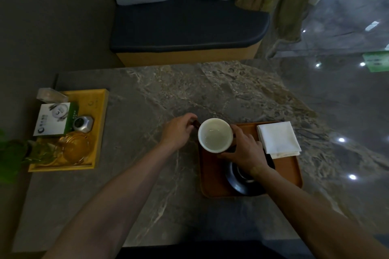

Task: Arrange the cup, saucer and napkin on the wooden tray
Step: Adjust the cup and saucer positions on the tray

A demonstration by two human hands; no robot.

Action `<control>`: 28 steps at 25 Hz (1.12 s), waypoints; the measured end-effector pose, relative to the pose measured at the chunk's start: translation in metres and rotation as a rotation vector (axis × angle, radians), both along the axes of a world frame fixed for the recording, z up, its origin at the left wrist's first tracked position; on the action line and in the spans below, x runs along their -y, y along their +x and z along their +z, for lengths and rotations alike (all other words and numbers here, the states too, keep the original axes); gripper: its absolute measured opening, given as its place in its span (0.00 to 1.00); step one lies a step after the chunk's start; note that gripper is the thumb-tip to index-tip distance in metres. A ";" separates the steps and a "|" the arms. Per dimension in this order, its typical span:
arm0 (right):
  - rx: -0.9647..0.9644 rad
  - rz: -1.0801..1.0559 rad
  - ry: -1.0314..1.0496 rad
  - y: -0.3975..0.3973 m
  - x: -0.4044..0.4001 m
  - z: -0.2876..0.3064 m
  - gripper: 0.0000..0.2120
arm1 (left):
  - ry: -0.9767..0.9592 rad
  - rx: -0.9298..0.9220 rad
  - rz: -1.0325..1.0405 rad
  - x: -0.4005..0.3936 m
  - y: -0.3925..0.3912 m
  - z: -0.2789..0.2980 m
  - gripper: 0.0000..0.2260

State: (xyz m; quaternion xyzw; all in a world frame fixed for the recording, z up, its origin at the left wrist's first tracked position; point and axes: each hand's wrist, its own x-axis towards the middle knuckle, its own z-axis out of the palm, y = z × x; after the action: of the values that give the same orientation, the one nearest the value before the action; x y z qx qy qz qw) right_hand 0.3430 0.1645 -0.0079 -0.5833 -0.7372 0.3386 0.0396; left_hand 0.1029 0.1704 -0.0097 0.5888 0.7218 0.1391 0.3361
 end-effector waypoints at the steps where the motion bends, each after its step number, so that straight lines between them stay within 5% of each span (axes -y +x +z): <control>1: -0.002 0.014 0.004 0.001 -0.001 0.001 0.45 | 0.010 0.022 0.011 0.004 0.000 0.000 0.17; 28: -0.042 0.044 -0.054 -0.006 -0.010 0.005 0.43 | -0.032 0.001 -0.050 0.022 -0.015 0.001 0.06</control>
State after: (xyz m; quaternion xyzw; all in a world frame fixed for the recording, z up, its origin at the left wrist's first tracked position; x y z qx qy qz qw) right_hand 0.3372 0.1744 -0.0027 -0.5605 -0.7394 0.3716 0.0318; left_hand 0.0879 0.1483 -0.0086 0.6012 0.7089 0.1193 0.3490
